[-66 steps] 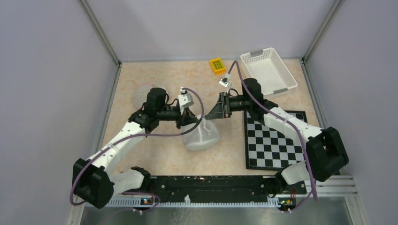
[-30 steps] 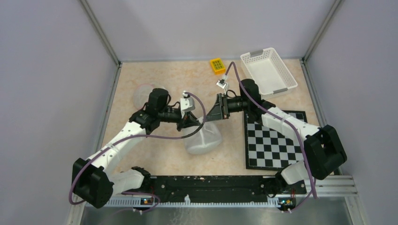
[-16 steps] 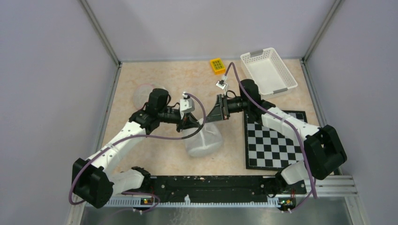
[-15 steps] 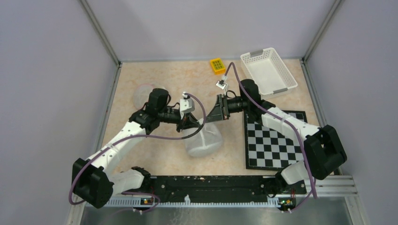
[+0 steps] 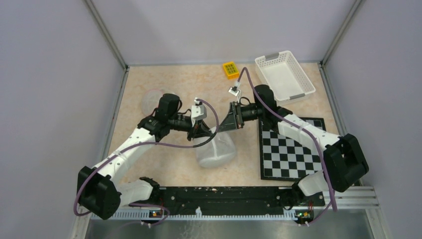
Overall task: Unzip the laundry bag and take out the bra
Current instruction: Unzip the laundry bag at the center of the board.
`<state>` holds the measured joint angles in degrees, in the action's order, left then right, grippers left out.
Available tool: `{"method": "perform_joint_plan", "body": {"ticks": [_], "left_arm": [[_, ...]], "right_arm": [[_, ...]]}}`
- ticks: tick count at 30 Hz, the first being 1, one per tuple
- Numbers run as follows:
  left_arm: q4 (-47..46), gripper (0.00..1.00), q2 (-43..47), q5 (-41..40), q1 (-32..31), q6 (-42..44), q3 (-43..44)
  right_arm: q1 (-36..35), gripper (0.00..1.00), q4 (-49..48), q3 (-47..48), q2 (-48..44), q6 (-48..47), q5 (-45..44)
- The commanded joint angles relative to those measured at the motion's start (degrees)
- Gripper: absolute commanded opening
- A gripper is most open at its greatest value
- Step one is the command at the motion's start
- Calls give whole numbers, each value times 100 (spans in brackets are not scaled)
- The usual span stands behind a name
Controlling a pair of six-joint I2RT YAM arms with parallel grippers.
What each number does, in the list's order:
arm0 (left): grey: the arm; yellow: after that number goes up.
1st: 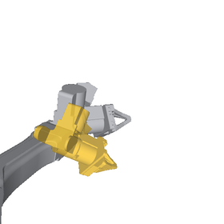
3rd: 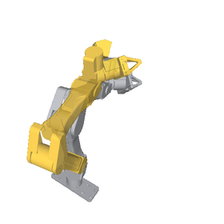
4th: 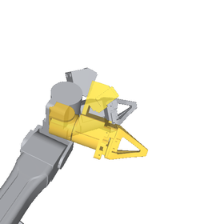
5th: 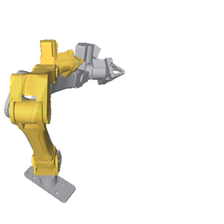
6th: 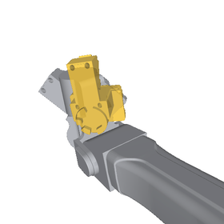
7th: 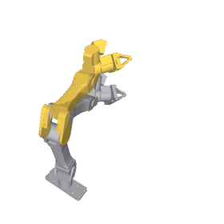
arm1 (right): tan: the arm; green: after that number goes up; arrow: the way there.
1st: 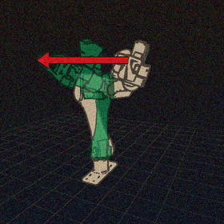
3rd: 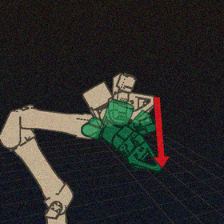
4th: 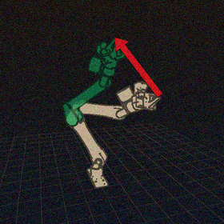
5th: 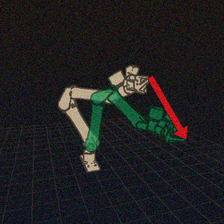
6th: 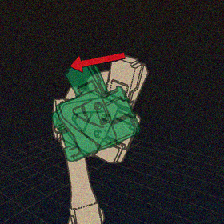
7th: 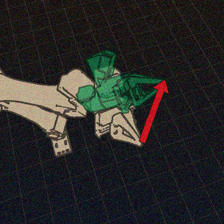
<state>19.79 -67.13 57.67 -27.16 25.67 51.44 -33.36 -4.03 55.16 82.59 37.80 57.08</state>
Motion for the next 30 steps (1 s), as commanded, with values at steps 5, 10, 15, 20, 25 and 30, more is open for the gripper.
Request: {"method": "perform_joint_plan", "body": {"ticks": [5,10,15,20,25,30], "left_arm": [[-205,0,96,535,-95,-72,165],[-258,0,65,544,-95,-97,157],[-184,0,24,610,-100,-8,169],[-155,0,-69,642,-135,28,253],[-41,0,-111,634,-170,173,299],[-22,0,-95,599,-186,206,262]], "right_arm": [[15,27,-167,214,-320,-240,-196],[21,26,-157,130,-393,-260,-180],[11,27,-213,147,-373,-264,-254],[-133,27,-174,304,-163,-330,-274],[-220,27,-176,344,-48,-352,-293],[-239,17,-175,382,-6,-346,-299]]}}
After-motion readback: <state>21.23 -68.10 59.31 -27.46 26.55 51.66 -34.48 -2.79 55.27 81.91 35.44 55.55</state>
